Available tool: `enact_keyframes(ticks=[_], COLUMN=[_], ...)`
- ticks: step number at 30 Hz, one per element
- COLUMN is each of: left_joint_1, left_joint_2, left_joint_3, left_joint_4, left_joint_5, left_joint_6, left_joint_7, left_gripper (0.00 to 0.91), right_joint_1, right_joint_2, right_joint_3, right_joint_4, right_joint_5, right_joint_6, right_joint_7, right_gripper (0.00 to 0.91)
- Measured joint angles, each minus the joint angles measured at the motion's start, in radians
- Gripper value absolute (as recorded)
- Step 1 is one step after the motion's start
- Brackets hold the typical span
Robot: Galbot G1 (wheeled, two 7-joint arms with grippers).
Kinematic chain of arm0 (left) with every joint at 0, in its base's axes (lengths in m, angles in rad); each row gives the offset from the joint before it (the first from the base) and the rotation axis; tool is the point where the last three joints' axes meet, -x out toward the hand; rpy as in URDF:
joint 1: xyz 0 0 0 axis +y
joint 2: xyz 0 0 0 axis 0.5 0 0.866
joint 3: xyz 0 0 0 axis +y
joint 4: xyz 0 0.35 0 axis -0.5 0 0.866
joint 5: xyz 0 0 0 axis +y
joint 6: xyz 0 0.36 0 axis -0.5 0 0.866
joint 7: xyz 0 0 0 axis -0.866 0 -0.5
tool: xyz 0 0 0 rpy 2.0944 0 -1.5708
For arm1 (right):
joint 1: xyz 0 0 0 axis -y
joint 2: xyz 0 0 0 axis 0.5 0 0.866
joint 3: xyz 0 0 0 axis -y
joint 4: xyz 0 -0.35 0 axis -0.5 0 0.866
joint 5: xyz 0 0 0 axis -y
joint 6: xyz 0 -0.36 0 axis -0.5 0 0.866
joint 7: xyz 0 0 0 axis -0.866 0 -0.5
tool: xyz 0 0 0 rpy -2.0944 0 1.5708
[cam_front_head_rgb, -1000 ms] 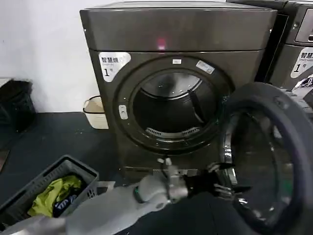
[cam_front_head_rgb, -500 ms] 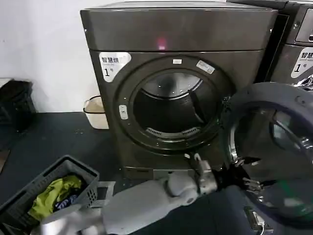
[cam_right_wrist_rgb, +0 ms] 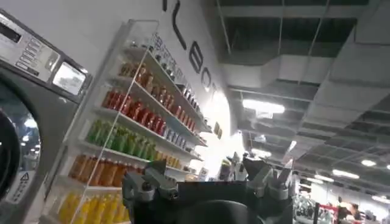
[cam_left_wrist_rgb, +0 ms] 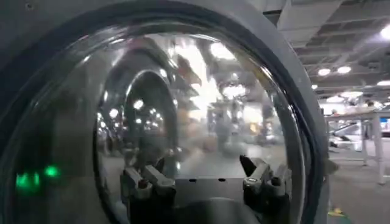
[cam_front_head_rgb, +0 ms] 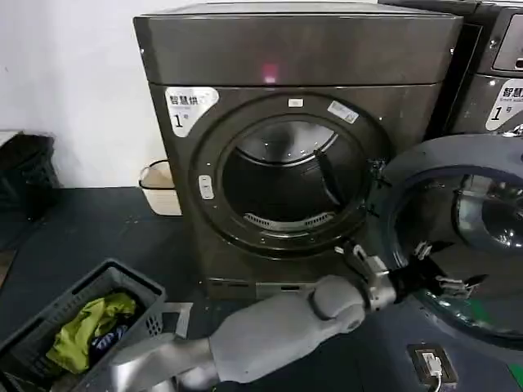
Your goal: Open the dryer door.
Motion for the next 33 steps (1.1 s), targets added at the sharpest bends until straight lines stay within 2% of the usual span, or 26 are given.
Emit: enact_keyframes(ticks=[6,12,16,20,23,33], left_joint_1=[0.005,0.013,0.024,0.039,0.051,0.106], left_joint_2=[0.0,0.0,0.0,0.014,0.102,0.436], left_joint_3=[-0.012,-0.044,-0.062,-0.066,-0.069,-0.099], left_joint_4=[0.023,0.036,0.004,-0.069,-0.133,-0.401], left_joint_5=[0.017,0.08,0.095,0.106,0.129,0.085], left_joint_6=[-0.011,-0.032,-0.071,-0.098,-0.147,-0.168], left_joint_7=[-0.052,-0.053,-0.064,-0.109,-0.135,-0.166], left_gripper=[0.907,0.907,0.907,0.907,0.907,0.907], right_joint_1=[0.009,0.011,0.015,0.017,0.021,0.047], right_joint_2=[-0.004,-0.012,-0.024,-0.035,-0.043,-0.07], right_joint_3=[-0.013,-0.016,-0.01,-0.004,-0.005,0.01], right_joint_4=[-0.001,-0.004,-0.008,-0.011,-0.013,-0.02], right_joint_5=[-0.001,-0.003,-0.003,-0.004,-0.006,-0.058], right_joint_6=[0.0,0.001,0.0,0.0,0.0,0.014], right_joint_7=[0.0,-0.001,-0.001,-0.001,-0.001,-0.004], right_gripper=[0.907,0.907,0.907,0.907,0.907,0.907])
